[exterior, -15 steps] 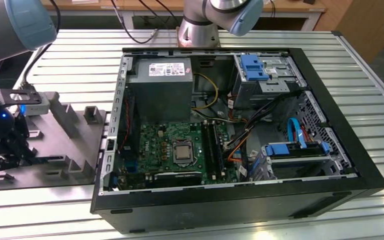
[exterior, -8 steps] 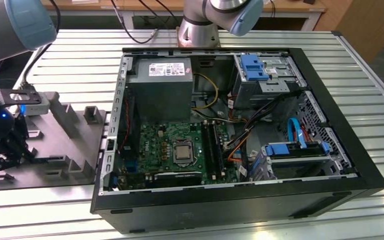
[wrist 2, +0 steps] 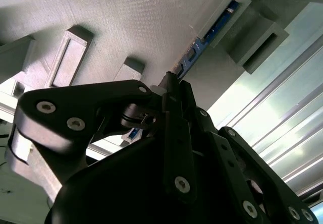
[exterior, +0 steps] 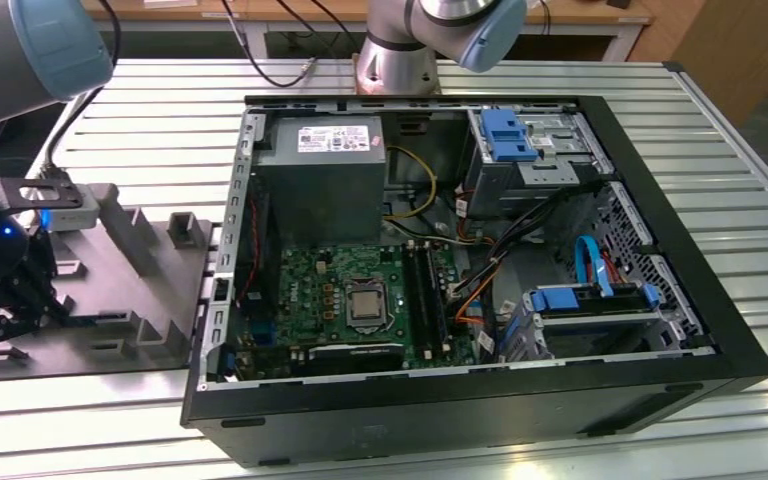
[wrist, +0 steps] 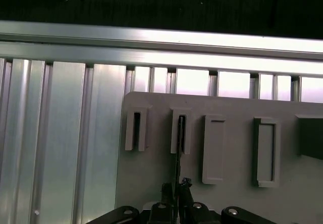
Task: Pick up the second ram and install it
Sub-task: 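Pick up the second ram and move it above second insertion slot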
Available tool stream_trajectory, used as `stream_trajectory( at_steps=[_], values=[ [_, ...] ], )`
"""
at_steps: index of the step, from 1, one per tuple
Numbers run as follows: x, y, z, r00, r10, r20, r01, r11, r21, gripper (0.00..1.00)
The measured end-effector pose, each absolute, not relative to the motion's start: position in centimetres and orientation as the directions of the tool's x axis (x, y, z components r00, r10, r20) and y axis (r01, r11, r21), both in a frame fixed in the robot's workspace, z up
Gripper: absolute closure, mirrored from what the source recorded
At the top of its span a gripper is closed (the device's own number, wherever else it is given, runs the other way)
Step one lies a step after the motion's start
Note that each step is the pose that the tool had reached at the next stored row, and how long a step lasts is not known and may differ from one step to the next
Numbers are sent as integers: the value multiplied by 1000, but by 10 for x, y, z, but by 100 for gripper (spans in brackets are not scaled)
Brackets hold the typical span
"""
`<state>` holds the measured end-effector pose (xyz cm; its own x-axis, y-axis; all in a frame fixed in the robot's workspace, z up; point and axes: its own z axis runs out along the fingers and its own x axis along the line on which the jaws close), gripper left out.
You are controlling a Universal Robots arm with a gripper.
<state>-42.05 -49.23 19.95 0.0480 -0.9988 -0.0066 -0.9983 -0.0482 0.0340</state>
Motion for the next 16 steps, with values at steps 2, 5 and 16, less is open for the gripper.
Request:
stream_trajectory(
  at_steps=[2, 5, 16],
  values=[
    [-421, -492, 200, 48, -999, -7, -998, -49, 34, 81],
    [-421, -492, 200, 48, -999, -13, -998, -49, 33, 74],
    [-421, -495, 199, 49, -998, -37, -998, -51, 31, 74]
  ],
)
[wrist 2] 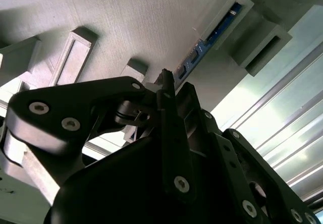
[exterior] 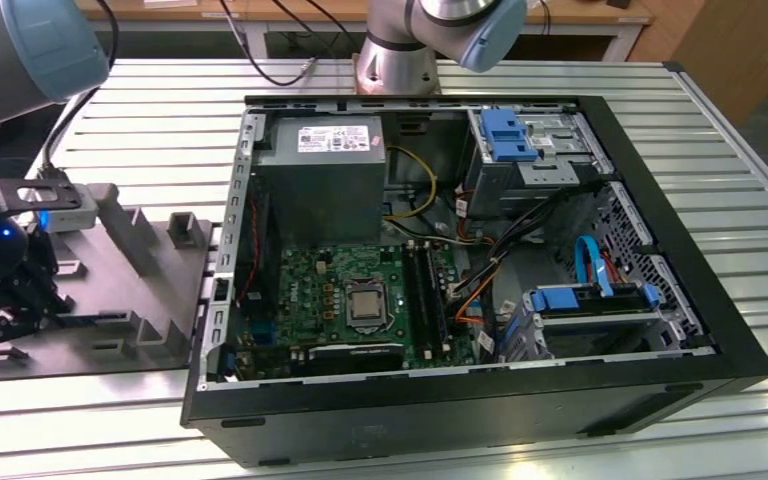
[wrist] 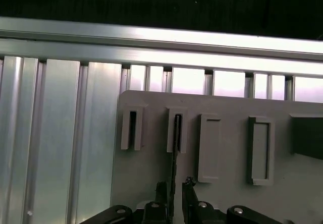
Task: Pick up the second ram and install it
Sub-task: 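Pick up the second ram and move it above second insertion slot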
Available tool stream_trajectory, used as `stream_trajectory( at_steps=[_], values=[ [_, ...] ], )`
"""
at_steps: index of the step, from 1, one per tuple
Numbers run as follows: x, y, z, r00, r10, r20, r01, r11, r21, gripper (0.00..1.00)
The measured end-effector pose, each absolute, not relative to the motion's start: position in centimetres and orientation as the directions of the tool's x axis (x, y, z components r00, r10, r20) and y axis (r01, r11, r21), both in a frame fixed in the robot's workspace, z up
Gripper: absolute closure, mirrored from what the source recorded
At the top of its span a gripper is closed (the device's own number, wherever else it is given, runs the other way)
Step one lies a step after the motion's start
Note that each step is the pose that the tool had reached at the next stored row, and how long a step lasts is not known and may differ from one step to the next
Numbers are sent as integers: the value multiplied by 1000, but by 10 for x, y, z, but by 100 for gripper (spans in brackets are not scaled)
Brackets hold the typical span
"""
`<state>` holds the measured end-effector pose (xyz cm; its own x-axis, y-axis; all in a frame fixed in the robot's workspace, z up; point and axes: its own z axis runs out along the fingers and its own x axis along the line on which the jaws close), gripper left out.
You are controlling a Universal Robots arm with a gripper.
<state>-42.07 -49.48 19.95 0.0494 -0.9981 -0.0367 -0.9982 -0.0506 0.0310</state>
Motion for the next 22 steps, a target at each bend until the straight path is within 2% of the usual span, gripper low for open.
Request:
stream_trajectory(
  at_steps=[22],
  values=[
    [-421, -495, 200, 17, -999, -37, -999, -18, 31, 75]
  ],
)
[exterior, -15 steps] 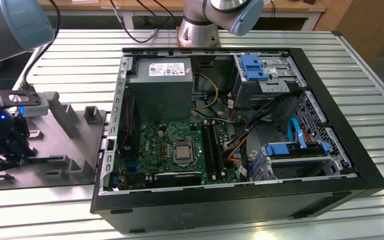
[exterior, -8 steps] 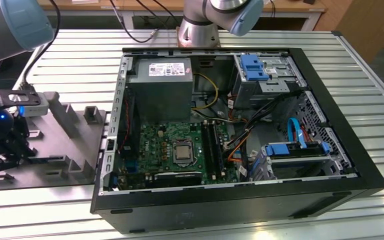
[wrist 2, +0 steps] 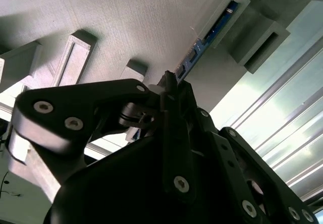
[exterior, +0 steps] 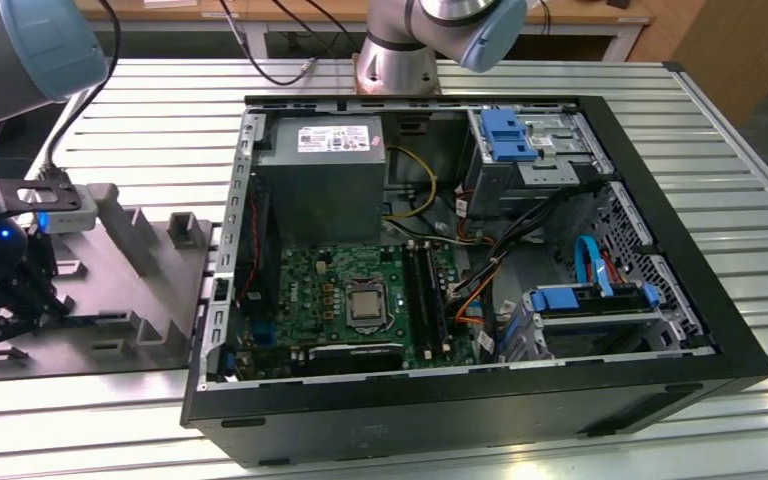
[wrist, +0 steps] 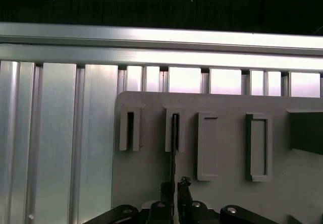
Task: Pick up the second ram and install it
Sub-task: 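Pick up the second ram and move it above second insertion slot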
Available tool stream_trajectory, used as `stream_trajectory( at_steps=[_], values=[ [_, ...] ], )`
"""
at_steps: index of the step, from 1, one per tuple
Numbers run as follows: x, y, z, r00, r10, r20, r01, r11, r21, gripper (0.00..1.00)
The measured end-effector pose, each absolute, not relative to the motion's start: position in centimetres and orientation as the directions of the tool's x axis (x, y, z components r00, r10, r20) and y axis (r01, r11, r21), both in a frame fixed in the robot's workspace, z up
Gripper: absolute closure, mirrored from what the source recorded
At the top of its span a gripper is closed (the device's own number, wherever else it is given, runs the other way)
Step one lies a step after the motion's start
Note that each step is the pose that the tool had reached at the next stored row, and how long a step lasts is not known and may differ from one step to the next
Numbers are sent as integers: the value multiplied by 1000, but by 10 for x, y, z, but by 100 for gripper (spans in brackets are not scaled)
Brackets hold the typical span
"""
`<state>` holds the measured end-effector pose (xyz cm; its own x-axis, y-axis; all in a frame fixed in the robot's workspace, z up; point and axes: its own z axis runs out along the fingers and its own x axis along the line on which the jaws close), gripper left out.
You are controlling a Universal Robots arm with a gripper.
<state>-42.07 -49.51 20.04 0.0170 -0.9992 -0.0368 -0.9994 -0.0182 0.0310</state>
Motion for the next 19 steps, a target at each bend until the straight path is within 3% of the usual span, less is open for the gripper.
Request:
stream_trajectory(
  at_steps=[1, 10, 12, 13, 19],
  values=[
    [-421, -495, 200, 17, -999, -37, -999, -18, 31, 82],
    [-421, -495, 201, 17, -999, -37, -999, -18, 31, 82],
    [-421, -495, 201, 17, -999, -37, -999, -18, 31, 83],
    [-421, -495, 201, 17, -999, -37, -999, -18, 31, 89],
    [-421, -495, 201, 17, -999, -37, -999, -18, 31, 89]
  ],
)
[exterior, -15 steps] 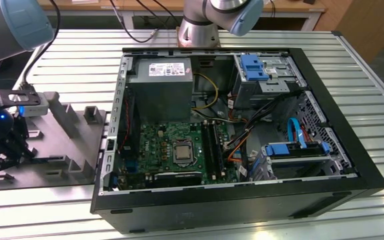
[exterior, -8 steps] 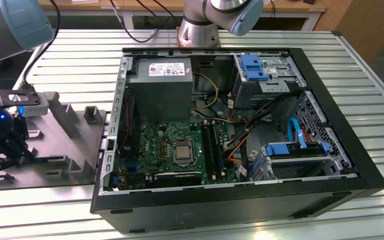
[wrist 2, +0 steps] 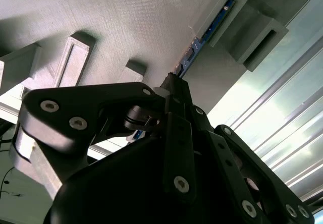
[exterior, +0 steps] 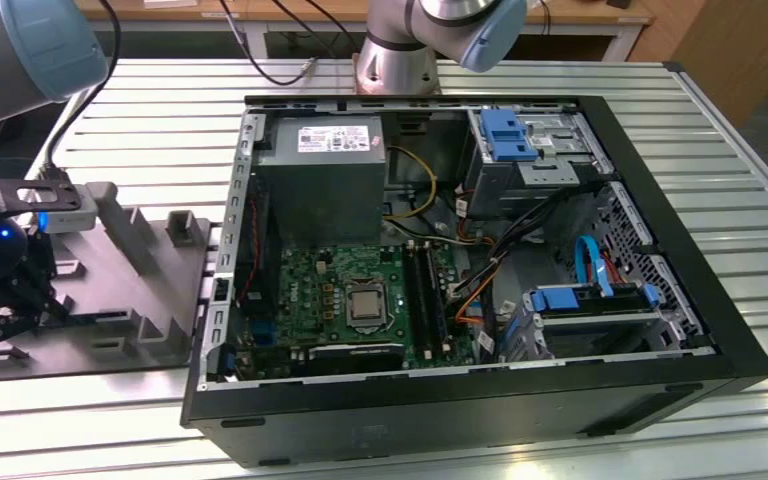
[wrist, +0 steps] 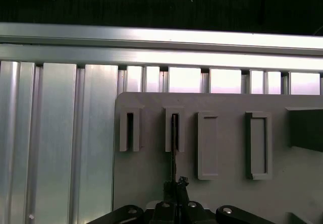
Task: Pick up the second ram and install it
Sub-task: 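Pick up the second ram and move it above second insertion slot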
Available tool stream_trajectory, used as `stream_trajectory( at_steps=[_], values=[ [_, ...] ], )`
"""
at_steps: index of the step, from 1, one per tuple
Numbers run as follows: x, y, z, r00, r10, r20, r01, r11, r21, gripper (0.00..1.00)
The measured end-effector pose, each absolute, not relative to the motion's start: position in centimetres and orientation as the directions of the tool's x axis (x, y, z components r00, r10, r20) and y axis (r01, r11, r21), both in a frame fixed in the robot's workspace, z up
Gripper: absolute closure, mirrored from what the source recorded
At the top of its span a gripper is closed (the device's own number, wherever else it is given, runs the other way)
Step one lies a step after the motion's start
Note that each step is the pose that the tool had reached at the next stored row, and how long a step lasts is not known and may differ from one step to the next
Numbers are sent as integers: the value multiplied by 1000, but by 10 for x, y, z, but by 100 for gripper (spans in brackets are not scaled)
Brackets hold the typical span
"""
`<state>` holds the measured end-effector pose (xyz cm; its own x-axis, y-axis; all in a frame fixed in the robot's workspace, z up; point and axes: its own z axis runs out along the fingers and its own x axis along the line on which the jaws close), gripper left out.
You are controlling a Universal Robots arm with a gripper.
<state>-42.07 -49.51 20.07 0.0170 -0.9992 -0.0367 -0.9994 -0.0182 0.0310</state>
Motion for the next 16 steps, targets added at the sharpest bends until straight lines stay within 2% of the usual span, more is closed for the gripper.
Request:
stream_trajectory(
  at_steps=[16],
  values=[
    [-421, -495, 202, 17, -999, -35, -999, -18, 31, 89]
  ],
)
